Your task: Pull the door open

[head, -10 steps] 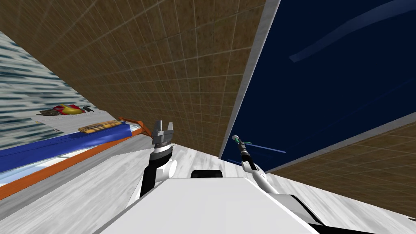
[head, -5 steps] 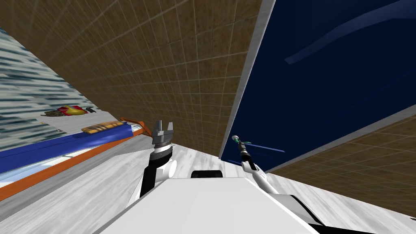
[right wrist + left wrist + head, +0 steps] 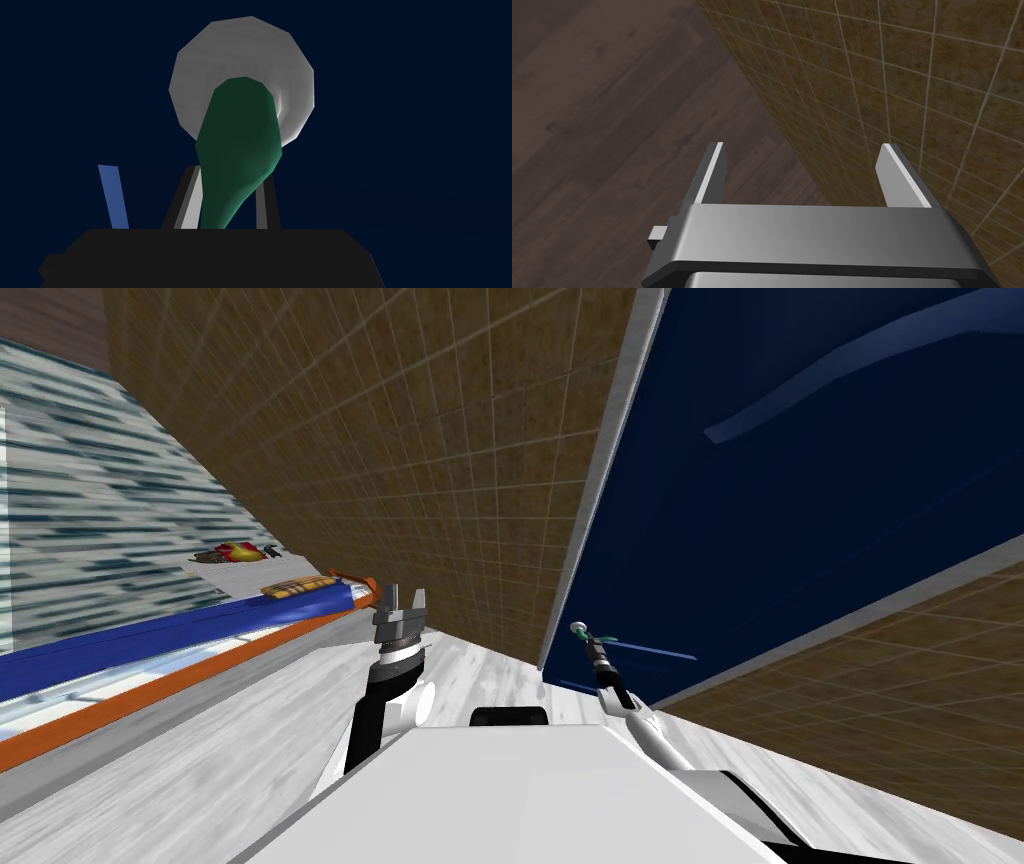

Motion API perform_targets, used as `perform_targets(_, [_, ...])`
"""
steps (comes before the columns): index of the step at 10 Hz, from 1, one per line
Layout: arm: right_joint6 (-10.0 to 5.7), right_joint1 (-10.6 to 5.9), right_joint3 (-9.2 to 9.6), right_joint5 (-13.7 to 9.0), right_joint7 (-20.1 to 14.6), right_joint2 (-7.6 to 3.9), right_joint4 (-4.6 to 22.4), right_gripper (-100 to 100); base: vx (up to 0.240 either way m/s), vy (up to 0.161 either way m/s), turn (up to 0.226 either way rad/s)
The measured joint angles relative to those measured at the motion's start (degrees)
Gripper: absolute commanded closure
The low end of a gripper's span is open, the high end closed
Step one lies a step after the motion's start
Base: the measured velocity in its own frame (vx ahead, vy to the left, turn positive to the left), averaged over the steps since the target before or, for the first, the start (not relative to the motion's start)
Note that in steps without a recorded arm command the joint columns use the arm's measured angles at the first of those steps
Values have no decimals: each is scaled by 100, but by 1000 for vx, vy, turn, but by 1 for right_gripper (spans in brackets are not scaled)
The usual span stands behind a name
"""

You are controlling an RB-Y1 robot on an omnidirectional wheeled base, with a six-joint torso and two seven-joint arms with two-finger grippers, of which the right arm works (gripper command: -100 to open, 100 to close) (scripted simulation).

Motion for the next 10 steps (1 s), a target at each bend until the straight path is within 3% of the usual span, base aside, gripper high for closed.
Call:
perform_targets(5, [-132, 136, 313, 118, -340, -212, -108, 100, -188, -45, 91])
perform_targets(6, [-129, 151, 327, 123, -354, -204, -98, 100, -157, -50, 114])
perform_targets(10, [-375, 318, 575, 187, -615, -428, -177, 100, -228, -69, 121])
